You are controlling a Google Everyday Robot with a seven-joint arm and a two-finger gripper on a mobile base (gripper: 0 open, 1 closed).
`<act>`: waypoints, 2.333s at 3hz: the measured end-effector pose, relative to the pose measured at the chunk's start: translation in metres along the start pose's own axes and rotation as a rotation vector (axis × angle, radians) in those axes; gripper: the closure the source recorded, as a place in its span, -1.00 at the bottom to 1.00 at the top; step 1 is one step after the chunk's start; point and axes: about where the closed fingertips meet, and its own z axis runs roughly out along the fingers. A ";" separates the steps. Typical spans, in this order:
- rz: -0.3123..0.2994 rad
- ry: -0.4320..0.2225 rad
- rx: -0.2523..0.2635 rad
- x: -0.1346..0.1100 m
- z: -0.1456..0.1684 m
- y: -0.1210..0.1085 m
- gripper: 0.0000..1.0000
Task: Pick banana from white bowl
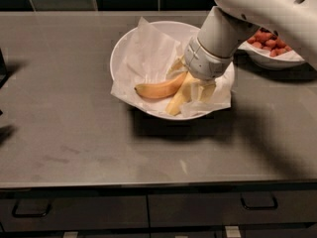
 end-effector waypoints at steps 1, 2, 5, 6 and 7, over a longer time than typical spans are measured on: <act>-0.005 0.012 -0.022 0.000 0.009 0.002 -0.30; -0.005 0.025 -0.036 0.000 0.012 0.004 -0.30; -0.012 0.094 -0.037 0.005 0.008 0.002 -0.28; -0.012 0.125 -0.013 0.010 -0.001 -0.007 -0.28; -0.013 0.147 -0.003 0.013 -0.005 -0.014 -0.28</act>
Offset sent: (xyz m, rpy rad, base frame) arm -0.0053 -0.0015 -0.0277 -0.0927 0.0281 -0.0020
